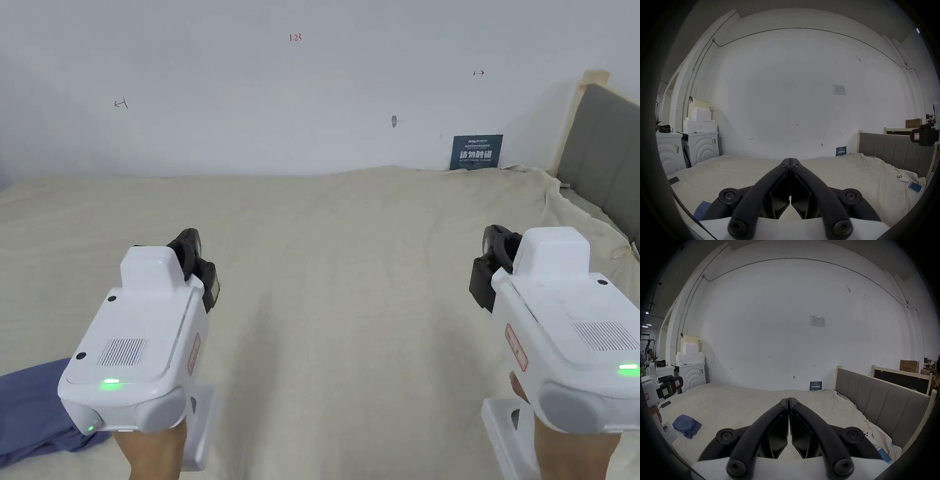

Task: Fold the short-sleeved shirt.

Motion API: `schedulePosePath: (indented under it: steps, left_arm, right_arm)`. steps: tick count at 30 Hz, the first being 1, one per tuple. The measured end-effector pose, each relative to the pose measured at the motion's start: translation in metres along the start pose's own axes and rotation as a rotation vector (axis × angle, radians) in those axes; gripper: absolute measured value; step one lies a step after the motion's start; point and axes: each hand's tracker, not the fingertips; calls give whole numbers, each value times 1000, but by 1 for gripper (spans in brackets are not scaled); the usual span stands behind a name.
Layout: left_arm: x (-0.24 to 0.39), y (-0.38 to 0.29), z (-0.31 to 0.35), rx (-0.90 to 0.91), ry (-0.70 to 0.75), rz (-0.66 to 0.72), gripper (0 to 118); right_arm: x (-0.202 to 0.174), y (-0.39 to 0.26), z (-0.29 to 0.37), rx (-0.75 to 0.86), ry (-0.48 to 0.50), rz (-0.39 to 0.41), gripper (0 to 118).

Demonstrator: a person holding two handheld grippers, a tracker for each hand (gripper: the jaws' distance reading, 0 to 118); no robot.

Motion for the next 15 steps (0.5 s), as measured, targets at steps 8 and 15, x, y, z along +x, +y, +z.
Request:
schedulePosePath:
  steps: [8, 15]
  left_arm:
    - [4, 2, 2, 0, -10, -7, 0]
    - [5, 1, 3, -3, -19, -5, 0]
  right_arm:
    - [5, -3, 2, 1, 5, 1, 0]
    - [8, -7, -2, 4, 6, 1, 0]
